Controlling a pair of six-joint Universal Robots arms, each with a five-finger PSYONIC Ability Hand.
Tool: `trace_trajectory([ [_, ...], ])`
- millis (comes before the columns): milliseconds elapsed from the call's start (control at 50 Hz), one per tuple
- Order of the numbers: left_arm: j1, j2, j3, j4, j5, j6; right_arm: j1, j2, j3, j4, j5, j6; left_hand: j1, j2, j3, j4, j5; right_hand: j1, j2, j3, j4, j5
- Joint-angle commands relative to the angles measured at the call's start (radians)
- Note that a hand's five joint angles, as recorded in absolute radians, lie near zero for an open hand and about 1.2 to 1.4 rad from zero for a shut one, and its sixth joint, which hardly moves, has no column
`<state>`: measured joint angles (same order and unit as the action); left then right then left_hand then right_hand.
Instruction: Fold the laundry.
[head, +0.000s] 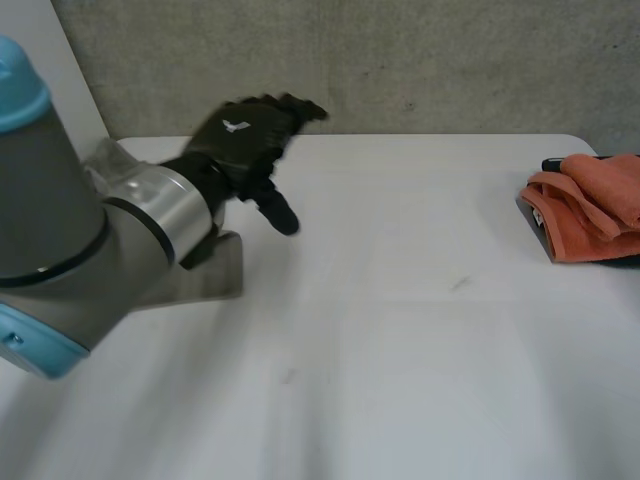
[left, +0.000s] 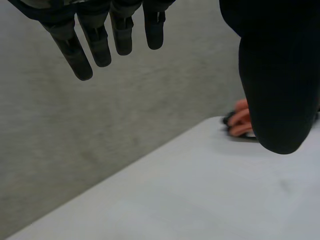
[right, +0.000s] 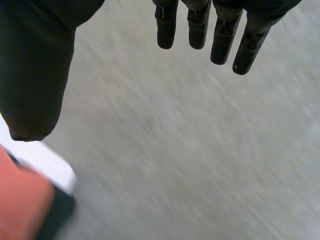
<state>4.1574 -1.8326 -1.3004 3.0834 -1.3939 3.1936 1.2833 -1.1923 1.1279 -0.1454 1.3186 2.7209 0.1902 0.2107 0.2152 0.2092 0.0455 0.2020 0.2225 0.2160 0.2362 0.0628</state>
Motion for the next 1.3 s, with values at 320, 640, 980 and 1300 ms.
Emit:
trace_trajectory([
  [320, 0.513, -0.255, 0.018, 0.143, 0.119, 0.296, 0.685, -0.089, 0.549, -0.033, -0.013, 0.051, -0.006, -0.027, -0.031, -0.025, -0.036, -0.027, -0.048, -0.041, -0.062, -0.063],
  [640, 0.488, -0.614, 0.204, 0.205, 0.165, 0.428, 0.676, -0.049, 0.622, -0.042, -0.009, 0.01, 0.202, 0.182, 0.177, 0.183, 0.172, -0.027, -0.048, -0.041, -0.062, -0.063],
  [980, 0.422, -0.758, 0.375, 0.259, 0.165, 0.388, 0.676, -0.017, 0.633, -0.043, -0.009, 0.008, 0.411, 0.39, 0.386, 0.392, 0.381, -0.027, -0.048, -0.041, -0.062, -0.063],
  [1300, 0.357, -0.772, 0.428, 0.29, 0.089, 0.39, 0.673, -0.01, 0.629, -0.043, -0.009, 0.01, 1.206, 1.186, 1.181, 1.187, 1.176, -0.027, -0.048, -0.041, -0.062, -0.063],
])
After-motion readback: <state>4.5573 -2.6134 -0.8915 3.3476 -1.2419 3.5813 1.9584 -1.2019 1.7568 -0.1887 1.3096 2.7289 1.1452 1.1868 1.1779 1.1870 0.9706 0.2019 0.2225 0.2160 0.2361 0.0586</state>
